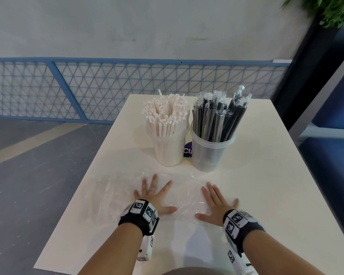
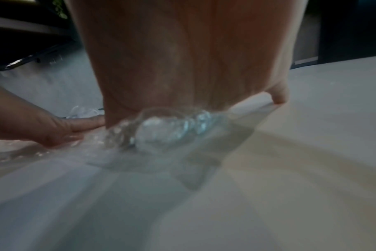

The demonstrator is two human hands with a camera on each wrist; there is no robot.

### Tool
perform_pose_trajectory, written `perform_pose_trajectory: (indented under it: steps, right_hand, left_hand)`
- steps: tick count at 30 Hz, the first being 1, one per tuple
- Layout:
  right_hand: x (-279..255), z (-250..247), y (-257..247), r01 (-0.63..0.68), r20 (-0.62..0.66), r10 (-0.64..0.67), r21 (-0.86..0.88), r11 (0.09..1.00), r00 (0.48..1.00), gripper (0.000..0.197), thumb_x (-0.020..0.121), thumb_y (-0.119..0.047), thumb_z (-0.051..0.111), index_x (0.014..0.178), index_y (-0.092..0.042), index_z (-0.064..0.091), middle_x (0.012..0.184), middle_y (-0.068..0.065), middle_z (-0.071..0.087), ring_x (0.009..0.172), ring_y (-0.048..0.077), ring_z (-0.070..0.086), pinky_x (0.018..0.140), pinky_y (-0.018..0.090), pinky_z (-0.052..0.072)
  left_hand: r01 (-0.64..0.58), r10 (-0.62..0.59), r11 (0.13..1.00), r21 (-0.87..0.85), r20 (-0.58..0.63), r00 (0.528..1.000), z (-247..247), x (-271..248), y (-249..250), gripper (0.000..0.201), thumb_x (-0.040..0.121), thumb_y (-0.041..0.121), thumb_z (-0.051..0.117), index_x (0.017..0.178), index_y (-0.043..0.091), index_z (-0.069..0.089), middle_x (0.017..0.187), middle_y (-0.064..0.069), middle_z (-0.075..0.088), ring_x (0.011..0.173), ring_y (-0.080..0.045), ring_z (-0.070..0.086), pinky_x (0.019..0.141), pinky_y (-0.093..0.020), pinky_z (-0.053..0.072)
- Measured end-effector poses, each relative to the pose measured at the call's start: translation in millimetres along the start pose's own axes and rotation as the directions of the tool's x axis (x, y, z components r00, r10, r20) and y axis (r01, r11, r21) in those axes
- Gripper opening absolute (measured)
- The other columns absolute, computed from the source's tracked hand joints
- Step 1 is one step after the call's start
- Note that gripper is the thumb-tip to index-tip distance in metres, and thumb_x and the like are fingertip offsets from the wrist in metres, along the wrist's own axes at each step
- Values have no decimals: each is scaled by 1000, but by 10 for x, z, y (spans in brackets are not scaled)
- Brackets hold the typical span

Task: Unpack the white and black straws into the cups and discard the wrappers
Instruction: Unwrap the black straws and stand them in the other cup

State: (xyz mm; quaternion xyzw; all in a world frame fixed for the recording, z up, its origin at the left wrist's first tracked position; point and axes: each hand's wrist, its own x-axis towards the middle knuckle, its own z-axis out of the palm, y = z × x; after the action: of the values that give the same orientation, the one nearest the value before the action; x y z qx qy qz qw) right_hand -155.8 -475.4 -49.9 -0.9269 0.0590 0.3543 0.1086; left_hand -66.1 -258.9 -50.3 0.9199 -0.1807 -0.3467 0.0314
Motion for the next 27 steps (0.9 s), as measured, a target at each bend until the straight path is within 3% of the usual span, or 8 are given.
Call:
perform_pose_trajectory:
  steps: [4,8,10,12,15,19,22,27]
  right_hand:
    - [-46,-33,25,17,-12,-17,-15,1000,1000,94,84,-71,31,145,-24,-23,151,-6,-34,142,11,-23,110,64,-5]
    - [-201,-282,13,34,-311,12,142,989,950,85,80,-73,30,147,-22,17,158,-3,16,145,8,14,114,52,-8]
    - [-313,-495,20,188,-588,89,393,900,804,54,83,-55,55,127,-24,44,133,-6,51,123,10,50,116,48,13]
    - [-400,-748,47,411,-774,202,514,753,600,43,78,-36,71,110,-17,49,109,-6,54,101,15,61,94,31,43]
    - [-453,-1196,153,558,-874,307,479,677,378,62,71,-29,77,120,-9,45,118,0,45,108,17,55,84,21,39]
    - [-313,-1762,347,612,-805,202,563,556,557,106,63,-35,82,146,-14,19,149,0,32,133,10,36,108,31,31]
    - [-232,-1996,423,615,-735,-3,566,549,678,108,65,-22,83,146,-15,13,135,-8,46,114,-11,48,102,17,39]
    - [-97,-2037,331,637,-726,-98,520,569,680,109,62,-7,84,145,-16,15,117,-26,45,100,-25,46,83,-3,38]
  left_hand:
    - [66,-64,991,116,-16,998,-254,-90,157,93,75,61,61,144,42,3,158,-6,-10,144,-37,-7,109,-66,-3]
    - [-243,169,965,-104,-462,871,-740,-281,485,65,84,38,63,135,11,33,137,-10,42,122,-27,47,106,-42,33]
    - [-461,274,871,-169,-611,742,-1020,-391,650,64,82,31,67,132,6,36,133,-10,45,117,-25,51,95,-28,40]
    - [-562,313,804,-194,-665,678,-1266,-416,790,75,78,31,72,136,6,32,138,-9,42,123,-21,46,98,-24,37]
    - [-615,306,708,-348,-633,711,-1563,-325,955,102,66,37,80,143,10,19,146,-5,35,131,-18,38,107,-30,35]
    - [-579,302,686,-441,-551,778,-1783,-103,1101,114,54,33,88,141,8,19,141,-4,41,127,-15,41,103,-26,33]
    - [-556,303,680,-479,-507,807,-1832,41,1180,115,53,26,90,141,7,19,139,-4,43,127,-19,43,106,-29,34]
    - [-603,265,611,-512,-586,766,-1815,195,1289,100,54,11,90,135,9,32,120,3,52,108,-10,50,87,-15,39]
